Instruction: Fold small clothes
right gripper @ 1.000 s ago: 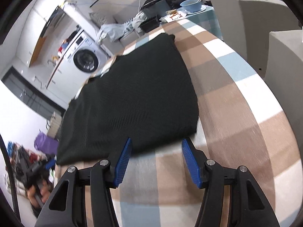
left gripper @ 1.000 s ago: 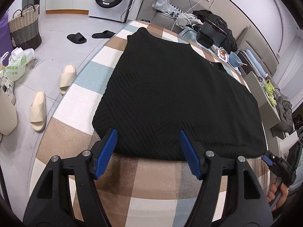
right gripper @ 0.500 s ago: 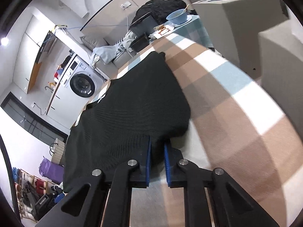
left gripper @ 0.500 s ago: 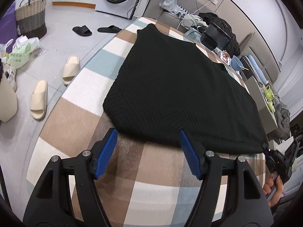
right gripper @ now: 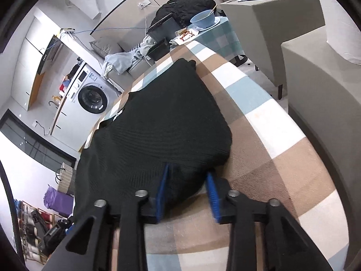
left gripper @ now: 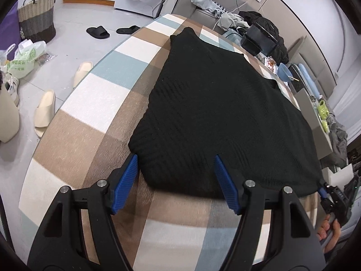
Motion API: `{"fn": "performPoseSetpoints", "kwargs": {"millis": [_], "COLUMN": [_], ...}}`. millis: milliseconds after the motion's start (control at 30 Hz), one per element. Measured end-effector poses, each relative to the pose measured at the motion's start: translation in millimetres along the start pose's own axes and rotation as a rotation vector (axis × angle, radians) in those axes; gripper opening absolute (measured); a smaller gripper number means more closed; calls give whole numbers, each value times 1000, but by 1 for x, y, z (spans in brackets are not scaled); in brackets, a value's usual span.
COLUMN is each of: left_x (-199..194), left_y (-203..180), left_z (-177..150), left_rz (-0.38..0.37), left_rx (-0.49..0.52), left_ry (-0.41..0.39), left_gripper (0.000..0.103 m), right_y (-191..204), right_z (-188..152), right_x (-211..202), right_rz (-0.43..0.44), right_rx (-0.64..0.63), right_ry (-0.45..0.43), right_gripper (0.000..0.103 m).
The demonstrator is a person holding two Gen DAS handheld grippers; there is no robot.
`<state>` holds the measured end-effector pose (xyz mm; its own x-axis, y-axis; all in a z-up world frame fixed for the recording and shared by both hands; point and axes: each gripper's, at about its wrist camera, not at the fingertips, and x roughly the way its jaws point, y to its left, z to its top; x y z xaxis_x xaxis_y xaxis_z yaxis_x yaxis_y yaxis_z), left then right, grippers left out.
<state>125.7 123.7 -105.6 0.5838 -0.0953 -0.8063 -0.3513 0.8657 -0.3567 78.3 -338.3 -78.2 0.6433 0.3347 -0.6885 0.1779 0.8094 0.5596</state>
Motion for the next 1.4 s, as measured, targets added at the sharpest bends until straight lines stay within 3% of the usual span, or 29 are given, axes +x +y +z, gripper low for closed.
{"fn": "performPoseSetpoints", "kwargs": {"millis": [67, 100, 133, 167, 233, 267, 1200, 1400], "left_x": [4, 7, 9, 12, 16, 18, 27, 25], "left_y": [-2, -5, -6, -8, -10, -11, -8, -8], "left_z": [2, 4, 5, 7, 10, 11, 18, 13], "left_rz": [15, 23, 37, 51, 36, 29, 15, 10], "left_rx": [10, 17, 22, 32, 41, 42, 70, 99], "left_ry": [-12, -21, -24, -25, -25, -24, -35, -56], "left_gripper": [65, 59, 47, 44, 29, 28, 29, 29], "right_y": [0, 1, 1, 2, 3, 3, 4, 2], "right_z": [1, 2, 2, 2, 2, 3, -2, -8], "right_x": [3, 5, 7, 8, 12, 14, 19, 19], "right_rz": [2, 2, -3, -11, -23, -28, -25, -12], "right_rx": [11, 16, 20, 25, 33, 37, -36, -59], "right_ry": [-6, -8, -9, -9, -4, -1, -4, -12], "right_gripper": [40, 40, 40, 40, 40, 40, 39, 27]}}
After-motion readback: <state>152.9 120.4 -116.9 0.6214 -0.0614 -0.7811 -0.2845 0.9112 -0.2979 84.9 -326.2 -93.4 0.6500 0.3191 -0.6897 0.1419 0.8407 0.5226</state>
